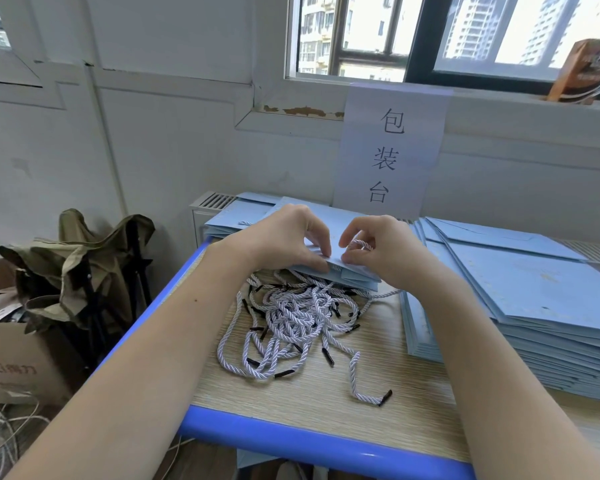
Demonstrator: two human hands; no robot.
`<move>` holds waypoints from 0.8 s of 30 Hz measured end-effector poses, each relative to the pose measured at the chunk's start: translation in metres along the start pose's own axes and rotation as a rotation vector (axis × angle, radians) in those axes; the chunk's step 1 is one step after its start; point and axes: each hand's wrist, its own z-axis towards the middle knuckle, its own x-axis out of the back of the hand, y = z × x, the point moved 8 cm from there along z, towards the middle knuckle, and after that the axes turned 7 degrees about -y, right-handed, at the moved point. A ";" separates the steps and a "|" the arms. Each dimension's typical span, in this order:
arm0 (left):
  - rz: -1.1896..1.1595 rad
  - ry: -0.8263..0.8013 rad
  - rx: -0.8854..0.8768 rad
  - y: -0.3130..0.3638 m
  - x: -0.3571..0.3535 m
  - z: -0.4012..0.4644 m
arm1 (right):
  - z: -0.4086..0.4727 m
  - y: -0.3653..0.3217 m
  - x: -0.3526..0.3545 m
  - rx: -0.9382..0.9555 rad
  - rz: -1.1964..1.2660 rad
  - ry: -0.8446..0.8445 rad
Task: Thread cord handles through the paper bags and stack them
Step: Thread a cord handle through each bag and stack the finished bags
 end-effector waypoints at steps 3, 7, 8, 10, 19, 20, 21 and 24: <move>-0.013 0.045 -0.016 0.002 0.004 0.000 | -0.001 0.000 0.005 0.015 0.003 0.010; -0.007 0.111 -0.038 0.006 0.009 0.000 | -0.004 -0.002 0.010 0.029 0.033 -0.018; 0.003 0.132 -0.040 0.006 0.011 0.001 | -0.004 -0.003 0.011 0.034 0.037 -0.024; 0.025 0.175 -0.043 0.005 0.014 0.001 | -0.005 -0.004 0.013 0.033 0.057 -0.029; 0.356 0.649 -0.138 0.024 0.038 -0.014 | -0.005 -0.004 0.018 0.071 0.178 0.045; 0.402 0.720 -0.131 0.026 0.038 -0.016 | -0.005 -0.004 0.020 0.072 0.183 0.077; 0.438 0.787 -0.108 0.028 0.038 -0.019 | -0.005 -0.004 0.023 0.066 0.186 0.106; 0.485 0.921 -0.017 0.030 0.036 -0.024 | -0.007 -0.003 0.029 0.054 0.204 0.176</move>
